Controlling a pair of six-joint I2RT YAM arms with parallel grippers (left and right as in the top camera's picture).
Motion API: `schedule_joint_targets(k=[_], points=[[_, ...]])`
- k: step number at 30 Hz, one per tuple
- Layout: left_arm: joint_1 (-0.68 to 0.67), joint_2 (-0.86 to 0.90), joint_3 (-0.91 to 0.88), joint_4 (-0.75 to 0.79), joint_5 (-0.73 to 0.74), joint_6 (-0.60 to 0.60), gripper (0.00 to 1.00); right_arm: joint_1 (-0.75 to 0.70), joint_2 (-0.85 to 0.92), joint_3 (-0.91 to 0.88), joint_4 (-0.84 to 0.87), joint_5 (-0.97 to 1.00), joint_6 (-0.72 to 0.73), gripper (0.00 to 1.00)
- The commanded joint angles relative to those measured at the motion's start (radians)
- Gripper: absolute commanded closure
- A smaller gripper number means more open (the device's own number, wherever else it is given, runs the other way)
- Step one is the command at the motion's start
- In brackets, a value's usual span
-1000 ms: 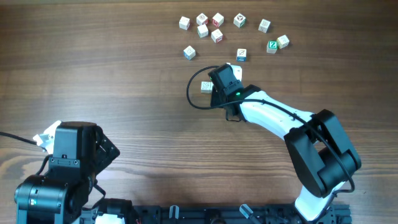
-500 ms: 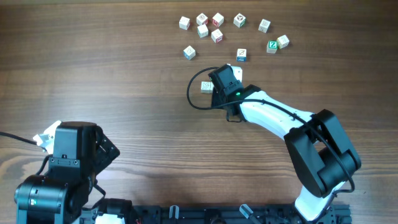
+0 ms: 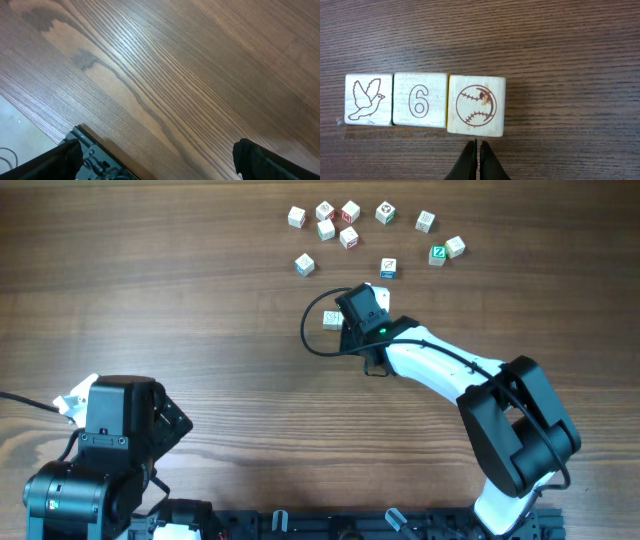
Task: Form a horizontal line
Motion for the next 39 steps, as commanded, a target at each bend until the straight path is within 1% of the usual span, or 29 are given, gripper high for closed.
schedule_joint_targets(k=[1,29,36,39], points=[[0.006,-0.002,-0.001,-0.001,-0.005,-0.017,0.0,-0.002,0.016,-0.01,0.004,0.014,0.005,0.95],[0.006,-0.002,-0.002,-0.001,-0.005,-0.017,0.0,-0.002,0.016,-0.01,0.024,0.056,0.004,0.96],[0.006,-0.002,-0.002,-0.001,-0.005,-0.017,0.0,-0.002,0.016,-0.01,0.024,0.055,0.005,0.95],[0.006,-0.002,-0.001,-0.001,-0.005,-0.017,0.0,-0.002,0.015,-0.01,0.024,0.024,0.004,0.95]])
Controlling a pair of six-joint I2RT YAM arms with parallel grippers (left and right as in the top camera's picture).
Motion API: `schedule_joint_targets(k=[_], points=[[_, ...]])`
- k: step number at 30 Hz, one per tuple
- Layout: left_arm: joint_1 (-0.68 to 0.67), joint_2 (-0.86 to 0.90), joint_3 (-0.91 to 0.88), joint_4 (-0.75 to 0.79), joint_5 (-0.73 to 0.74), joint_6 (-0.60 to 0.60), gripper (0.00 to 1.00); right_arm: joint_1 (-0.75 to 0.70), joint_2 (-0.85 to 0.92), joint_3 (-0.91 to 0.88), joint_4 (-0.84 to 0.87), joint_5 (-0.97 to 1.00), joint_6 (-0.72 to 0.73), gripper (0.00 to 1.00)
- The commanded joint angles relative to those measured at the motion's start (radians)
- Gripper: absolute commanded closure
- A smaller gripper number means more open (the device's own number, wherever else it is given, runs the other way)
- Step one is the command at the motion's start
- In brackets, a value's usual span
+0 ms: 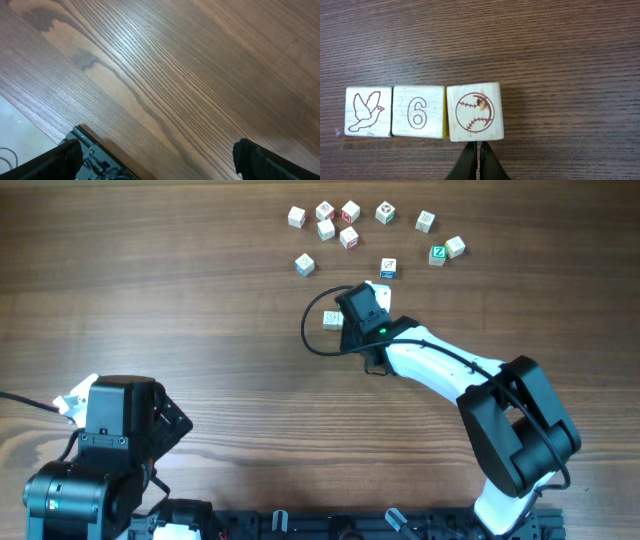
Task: Form a horizontal line
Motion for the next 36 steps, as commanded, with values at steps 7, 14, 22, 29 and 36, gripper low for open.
schedule_joint_targets(k=[7,14,22,29,36], points=[[0.006,-0.002,-0.001,-0.001,-0.005,-0.017,0.0,-0.002,-0.045,-0.01,-0.168,-0.014,0.156,0.95],[0.006,-0.002,-0.001,-0.001,-0.005,-0.017,0.0,-0.064,-0.042,-0.01,-0.148,0.168,0.211,0.95],[0.006,-0.002,-0.002,-0.001,-0.005,-0.017,0.0,-0.106,0.029,-0.01,0.012,0.019,0.082,0.95],[0.006,-0.002,-0.001,-0.001,-0.005,-0.017,0.0,-0.106,0.029,-0.01,0.051,-0.032,0.048,0.96],[0.006,-0.002,-0.002,-0.001,-0.005,-0.017,0.0,-0.106,0.029,-0.01,0.072,-0.066,0.013,0.95]])
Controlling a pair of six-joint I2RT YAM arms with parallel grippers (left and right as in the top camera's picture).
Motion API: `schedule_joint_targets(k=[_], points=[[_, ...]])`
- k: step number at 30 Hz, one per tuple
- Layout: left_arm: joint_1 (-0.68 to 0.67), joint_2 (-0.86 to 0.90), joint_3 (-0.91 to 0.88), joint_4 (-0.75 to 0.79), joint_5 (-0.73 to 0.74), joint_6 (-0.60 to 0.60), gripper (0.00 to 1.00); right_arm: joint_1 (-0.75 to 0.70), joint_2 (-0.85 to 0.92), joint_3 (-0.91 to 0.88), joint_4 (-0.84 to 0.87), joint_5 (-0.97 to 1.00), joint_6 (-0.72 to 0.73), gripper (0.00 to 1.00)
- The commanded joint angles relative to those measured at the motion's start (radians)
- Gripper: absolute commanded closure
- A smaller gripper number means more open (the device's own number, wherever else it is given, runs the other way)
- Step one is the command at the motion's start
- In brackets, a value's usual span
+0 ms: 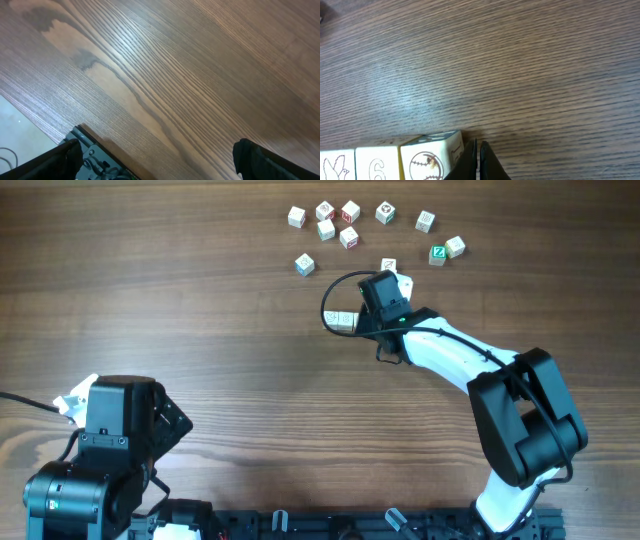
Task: Form a horizontal line
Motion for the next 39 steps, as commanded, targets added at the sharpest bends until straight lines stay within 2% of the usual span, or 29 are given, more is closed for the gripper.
schedule_joint_targets(k=[1,30,39], points=[[0.006,-0.002,-0.001,-0.001,-0.005,-0.017,0.0,0.001,0.015,-0.005,0.006,-0.027,-0.035,0.95],[0.006,-0.002,-0.002,-0.001,-0.005,-0.017,0.0,0.001,0.014,-0.004,0.009,-0.062,-0.063,0.95],[0.006,-0.002,-0.002,-0.001,-0.005,-0.017,0.0,0.0,0.014,-0.005,0.021,0.014,-0.064,0.95]])
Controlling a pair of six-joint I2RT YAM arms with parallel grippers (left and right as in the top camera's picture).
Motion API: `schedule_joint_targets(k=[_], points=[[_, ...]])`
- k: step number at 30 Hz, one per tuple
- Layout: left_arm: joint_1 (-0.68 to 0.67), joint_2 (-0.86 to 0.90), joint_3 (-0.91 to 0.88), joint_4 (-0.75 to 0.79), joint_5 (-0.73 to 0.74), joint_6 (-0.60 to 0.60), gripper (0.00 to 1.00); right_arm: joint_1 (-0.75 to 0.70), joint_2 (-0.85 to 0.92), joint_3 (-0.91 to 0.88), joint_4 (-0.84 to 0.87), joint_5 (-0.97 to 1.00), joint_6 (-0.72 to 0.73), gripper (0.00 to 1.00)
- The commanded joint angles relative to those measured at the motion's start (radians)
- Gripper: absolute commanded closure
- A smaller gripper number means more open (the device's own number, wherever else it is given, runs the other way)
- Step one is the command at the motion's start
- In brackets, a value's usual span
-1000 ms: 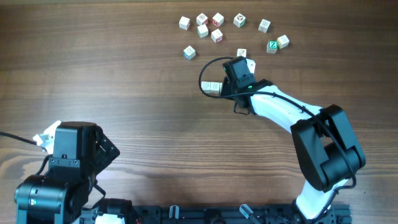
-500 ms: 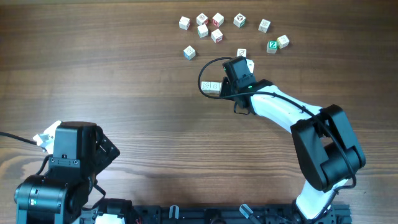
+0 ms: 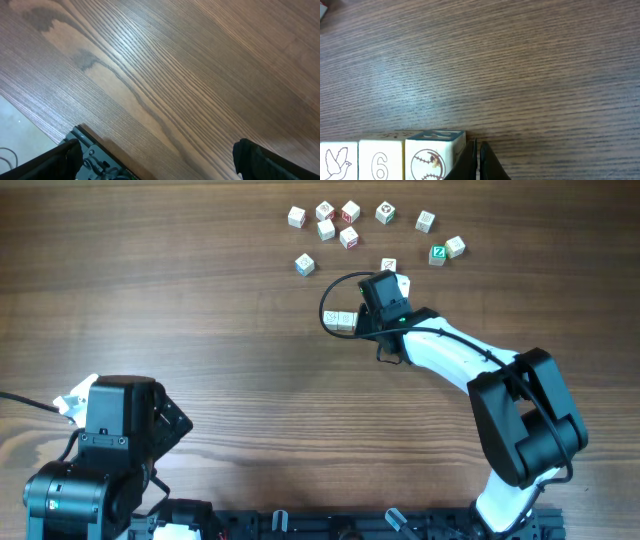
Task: Form a horizontal line
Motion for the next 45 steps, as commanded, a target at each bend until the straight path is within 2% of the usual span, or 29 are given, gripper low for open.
schedule_joint_targets(k=[1,30,34,42,45], points=[[0.006,-0.002,-0.002,-0.001,-0.005,-0.017,0.0,0.0,0.014,-0.004,0.026,0.029,-0.018,0.95],[0.006,-0.002,-0.001,-0.001,-0.005,-0.017,0.0,0.001,0.014,-0.004,0.068,-0.027,-0.093,0.95],[0.006,-0.002,-0.002,-0.001,-0.005,-0.017,0.0,0.0,0.014,-0.005,0.035,0.068,-0.031,0.95],[0.006,-0.002,-0.001,-0.001,-0.005,-0.017,0.0,-0.002,-0.024,0.039,-0.039,0.15,-0.006,0.96],[0.006,-0.002,-0.002,-0.001,-0.005,-0.017,0.0,-0.002,-0.045,0.039,-0.039,0.116,-0.01,0.95]])
